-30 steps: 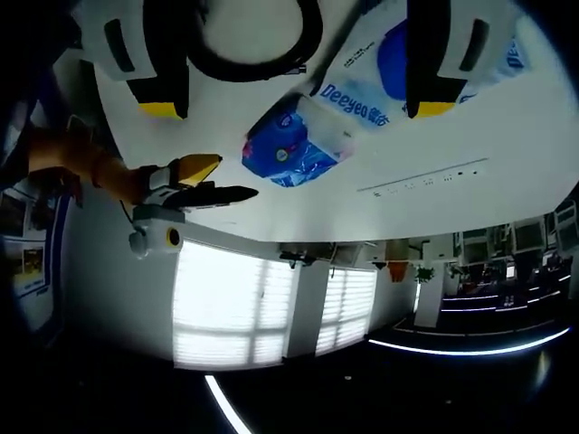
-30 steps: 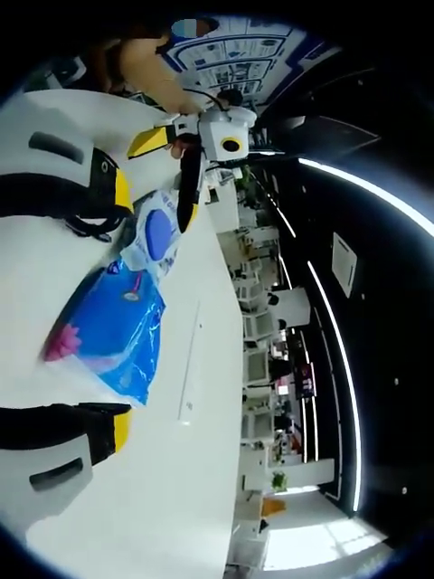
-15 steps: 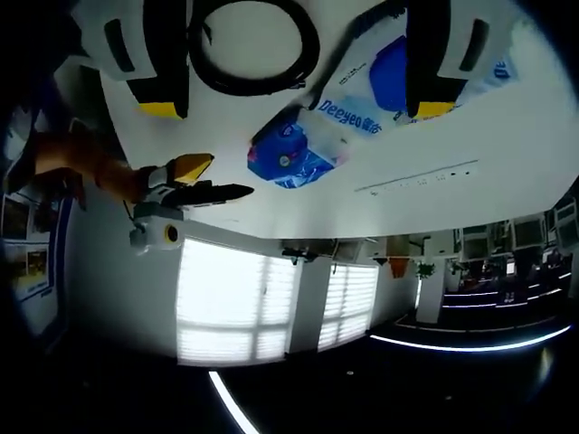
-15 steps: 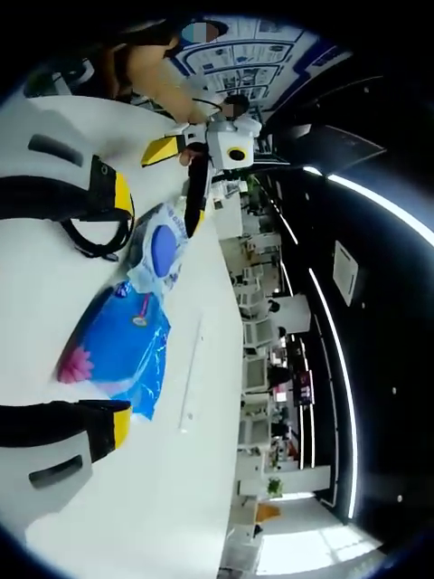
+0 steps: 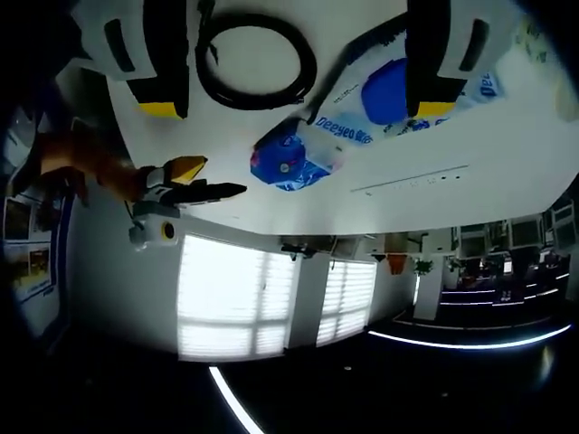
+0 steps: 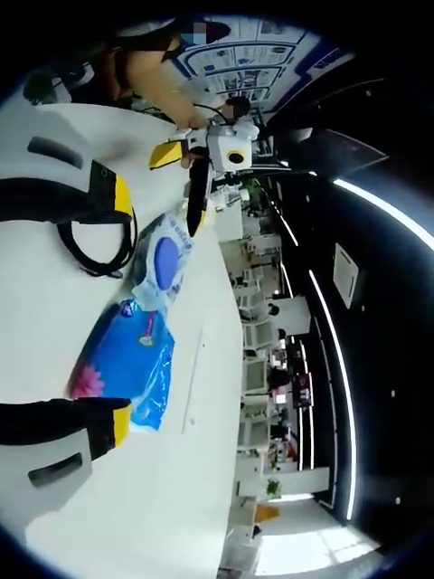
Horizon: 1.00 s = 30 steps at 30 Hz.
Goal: Arrange the tabletop items into an orderly group along one side of the table until the central work area is clear of visible clutter.
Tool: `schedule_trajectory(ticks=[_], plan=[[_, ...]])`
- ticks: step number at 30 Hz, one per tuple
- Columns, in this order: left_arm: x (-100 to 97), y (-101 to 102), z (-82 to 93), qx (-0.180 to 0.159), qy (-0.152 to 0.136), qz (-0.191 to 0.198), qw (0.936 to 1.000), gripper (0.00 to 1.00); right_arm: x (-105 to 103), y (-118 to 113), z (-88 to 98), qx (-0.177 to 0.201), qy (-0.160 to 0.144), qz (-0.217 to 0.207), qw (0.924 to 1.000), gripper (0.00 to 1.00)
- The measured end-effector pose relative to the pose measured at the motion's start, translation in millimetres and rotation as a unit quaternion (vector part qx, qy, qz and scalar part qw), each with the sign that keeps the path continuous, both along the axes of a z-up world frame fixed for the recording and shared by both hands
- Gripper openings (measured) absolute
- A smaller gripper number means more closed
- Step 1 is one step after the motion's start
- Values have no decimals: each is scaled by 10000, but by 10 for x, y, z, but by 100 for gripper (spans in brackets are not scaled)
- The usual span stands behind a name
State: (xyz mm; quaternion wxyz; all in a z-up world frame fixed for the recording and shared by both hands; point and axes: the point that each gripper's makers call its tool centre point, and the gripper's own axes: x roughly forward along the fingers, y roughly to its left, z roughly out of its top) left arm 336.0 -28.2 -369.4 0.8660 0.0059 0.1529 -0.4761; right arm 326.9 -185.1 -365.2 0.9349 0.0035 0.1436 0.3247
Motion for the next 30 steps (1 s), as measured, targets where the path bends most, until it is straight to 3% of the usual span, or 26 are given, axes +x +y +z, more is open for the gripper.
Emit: schedule_trajectory(ticks=[11, 23, 30], plan=[[-111, 170, 28, -76, -18, 6, 10000, 99, -125, 14, -52, -37, 54, -57, 10000, 74], [-280, 554, -7, -104, -59, 159, 9998, 99, -333, 46, -89, -30, 58, -83, 9999, 74], [-316, 624, -20, -119, -51, 187, 9997, 99, -395, 86, -108, -19, 82, -17, 10000, 73]])
